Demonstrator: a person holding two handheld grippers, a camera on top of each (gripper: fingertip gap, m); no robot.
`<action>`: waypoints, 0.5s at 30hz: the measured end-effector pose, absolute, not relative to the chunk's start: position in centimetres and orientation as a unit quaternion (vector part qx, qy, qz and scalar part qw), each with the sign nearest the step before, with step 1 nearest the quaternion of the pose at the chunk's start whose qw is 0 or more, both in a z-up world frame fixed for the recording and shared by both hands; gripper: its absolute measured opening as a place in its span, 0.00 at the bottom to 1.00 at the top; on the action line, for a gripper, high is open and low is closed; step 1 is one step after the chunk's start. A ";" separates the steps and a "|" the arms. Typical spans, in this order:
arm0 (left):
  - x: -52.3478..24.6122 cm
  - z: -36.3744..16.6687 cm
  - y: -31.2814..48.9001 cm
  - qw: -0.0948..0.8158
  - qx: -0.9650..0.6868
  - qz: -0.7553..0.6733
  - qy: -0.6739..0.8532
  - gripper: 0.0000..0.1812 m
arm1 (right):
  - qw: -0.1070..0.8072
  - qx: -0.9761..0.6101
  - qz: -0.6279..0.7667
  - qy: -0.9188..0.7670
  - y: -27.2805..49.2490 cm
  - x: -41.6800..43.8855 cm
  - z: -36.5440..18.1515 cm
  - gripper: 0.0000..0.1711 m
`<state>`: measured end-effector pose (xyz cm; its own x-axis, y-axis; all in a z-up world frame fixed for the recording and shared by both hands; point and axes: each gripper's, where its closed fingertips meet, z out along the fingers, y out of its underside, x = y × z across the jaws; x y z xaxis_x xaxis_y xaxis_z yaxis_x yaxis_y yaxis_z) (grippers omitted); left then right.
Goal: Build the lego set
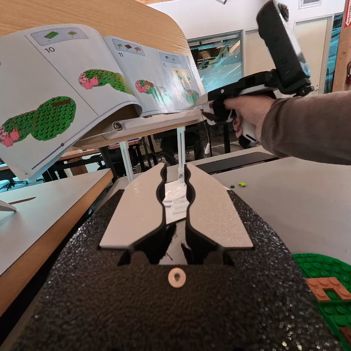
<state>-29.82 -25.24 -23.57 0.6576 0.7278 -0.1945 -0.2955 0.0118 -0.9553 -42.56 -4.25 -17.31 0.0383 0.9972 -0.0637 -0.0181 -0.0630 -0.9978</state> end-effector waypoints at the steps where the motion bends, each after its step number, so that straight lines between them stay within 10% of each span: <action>1: -29.8 -23.6 -25.2 0.688 -0.597 0.372 -0.180 0.09 | 0.482 -0.526 0.524 -0.465 -4.3 -42.6 -17.4 0.22; 15: -29.7 -23.6 -25.0 0.685 -0.600 0.375 -0.172 0.09 | 0.435 -0.540 0.560 -0.453 -3.6 -42.8 -17.9 0.12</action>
<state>-29.66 -24.98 -23.62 0.6592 0.7209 -0.2141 -0.3068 -0.0021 -0.9518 -42.82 -3.58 -17.95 -0.0392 0.9768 -0.2104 0.0019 -0.2105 -0.9776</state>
